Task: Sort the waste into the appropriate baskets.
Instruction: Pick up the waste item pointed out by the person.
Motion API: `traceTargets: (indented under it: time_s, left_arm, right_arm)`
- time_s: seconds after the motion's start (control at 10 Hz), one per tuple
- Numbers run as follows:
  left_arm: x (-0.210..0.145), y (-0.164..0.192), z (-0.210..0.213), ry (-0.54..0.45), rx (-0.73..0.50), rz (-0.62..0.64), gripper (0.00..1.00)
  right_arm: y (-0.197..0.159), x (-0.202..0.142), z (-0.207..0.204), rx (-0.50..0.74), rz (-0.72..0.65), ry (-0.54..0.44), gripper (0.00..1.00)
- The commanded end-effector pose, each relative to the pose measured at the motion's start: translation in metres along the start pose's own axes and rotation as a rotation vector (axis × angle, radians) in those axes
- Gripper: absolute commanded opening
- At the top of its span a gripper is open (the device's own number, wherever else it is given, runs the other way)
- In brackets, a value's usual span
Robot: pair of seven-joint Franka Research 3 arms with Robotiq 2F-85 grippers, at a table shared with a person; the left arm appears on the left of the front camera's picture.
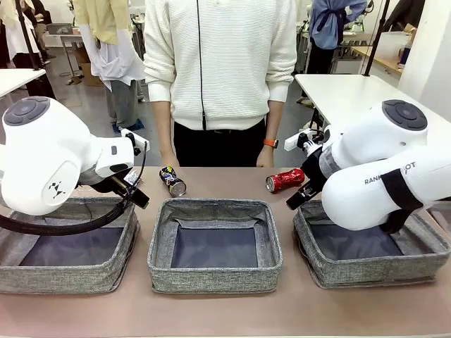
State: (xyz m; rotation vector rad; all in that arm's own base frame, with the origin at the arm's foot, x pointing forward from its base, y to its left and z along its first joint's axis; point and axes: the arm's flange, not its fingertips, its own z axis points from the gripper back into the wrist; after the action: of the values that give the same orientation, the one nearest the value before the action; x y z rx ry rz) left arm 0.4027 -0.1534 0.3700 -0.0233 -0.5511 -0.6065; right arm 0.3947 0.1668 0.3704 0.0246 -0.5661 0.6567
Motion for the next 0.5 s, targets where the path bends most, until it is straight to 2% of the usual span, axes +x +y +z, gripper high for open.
traceTargets:
  time_s: [0.0, 0.4]
  left_arm:
    - [-0.0002, 0.0009, 0.0, 0.0, 0.0, 0.002, 1.0]
    - [0.0, 0.0, 0.0, 0.0, 0.0, 0.0, 1.0]
  right_arm:
    - [-0.0001, 0.0001, 0.0001, 0.0, -0.001, 0.0, 1.0]
    - [0.0, 0.0, 0.0, 0.0, 0.0, 0.0, 1.0]
